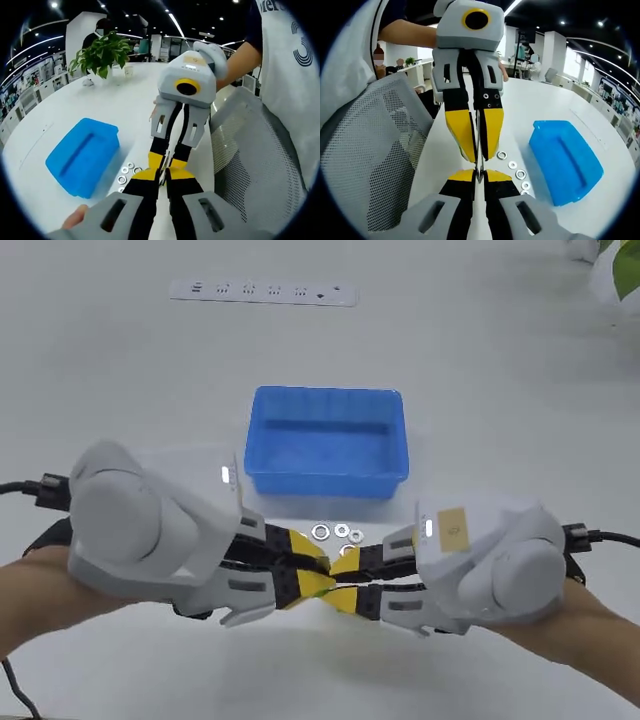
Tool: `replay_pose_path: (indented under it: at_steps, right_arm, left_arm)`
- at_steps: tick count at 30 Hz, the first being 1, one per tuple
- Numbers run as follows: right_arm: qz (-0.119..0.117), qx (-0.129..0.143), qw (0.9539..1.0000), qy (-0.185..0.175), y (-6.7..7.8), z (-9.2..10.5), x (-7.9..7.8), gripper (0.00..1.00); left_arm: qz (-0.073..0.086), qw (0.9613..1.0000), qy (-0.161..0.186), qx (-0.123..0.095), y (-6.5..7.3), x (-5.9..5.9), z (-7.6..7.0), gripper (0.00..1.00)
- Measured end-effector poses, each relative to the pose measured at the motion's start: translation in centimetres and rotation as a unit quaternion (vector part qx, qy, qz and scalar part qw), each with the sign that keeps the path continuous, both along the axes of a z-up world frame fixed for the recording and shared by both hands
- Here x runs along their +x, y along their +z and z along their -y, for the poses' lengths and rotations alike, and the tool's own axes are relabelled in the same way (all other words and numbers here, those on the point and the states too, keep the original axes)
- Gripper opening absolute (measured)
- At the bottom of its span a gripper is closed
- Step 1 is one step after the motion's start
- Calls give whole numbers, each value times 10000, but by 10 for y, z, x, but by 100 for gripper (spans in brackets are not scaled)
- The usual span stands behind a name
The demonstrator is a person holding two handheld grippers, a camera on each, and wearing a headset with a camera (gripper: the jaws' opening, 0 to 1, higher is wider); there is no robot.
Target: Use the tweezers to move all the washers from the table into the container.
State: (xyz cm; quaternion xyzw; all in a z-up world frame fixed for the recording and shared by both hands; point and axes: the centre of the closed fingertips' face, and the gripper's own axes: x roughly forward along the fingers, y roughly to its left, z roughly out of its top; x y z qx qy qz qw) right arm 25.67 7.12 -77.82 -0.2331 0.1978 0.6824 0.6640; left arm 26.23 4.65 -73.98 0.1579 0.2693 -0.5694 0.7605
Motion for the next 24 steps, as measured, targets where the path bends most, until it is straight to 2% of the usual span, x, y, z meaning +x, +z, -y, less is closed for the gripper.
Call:
replay_pose_path:
  at_steps: [4,6,12,16,17,20,22,24]
  right_arm:
    - [8,0,10000,-3,0,1,0,7]
    - [39,-8,10000,4,0,1,0,8]
    - [7,11,10000,-40,-2,-3,3,11]
    - [-21,39,10000,42,0,-11,1,11]
    - [2,-26,9999,109,-1,-10,0,10]
    - [14,-47,9999,145,-1,-10,0,9]
    - [20,-57,9999,149,-1,-10,-1,8]
    - [-9,-41,9999,159,-1,-10,-3,8]
  left_arm:
    - [-3,10000,-71,-32,0,0,3,9]
    - [56,9999,-102,-18,0,0,4,9]
    - [22,10000,-48,-63,0,4,2,9]
    - [9,9999,-111,-26,0,2,3,9]
    - [9,9999,-127,-15,0,2,4,9]
    - [57,9999,-153,50,0,0,4,9]
    - [164,9996,-188,137,0,-1,4,9]
    - [197,9995,-214,144,1,-3,4,9]
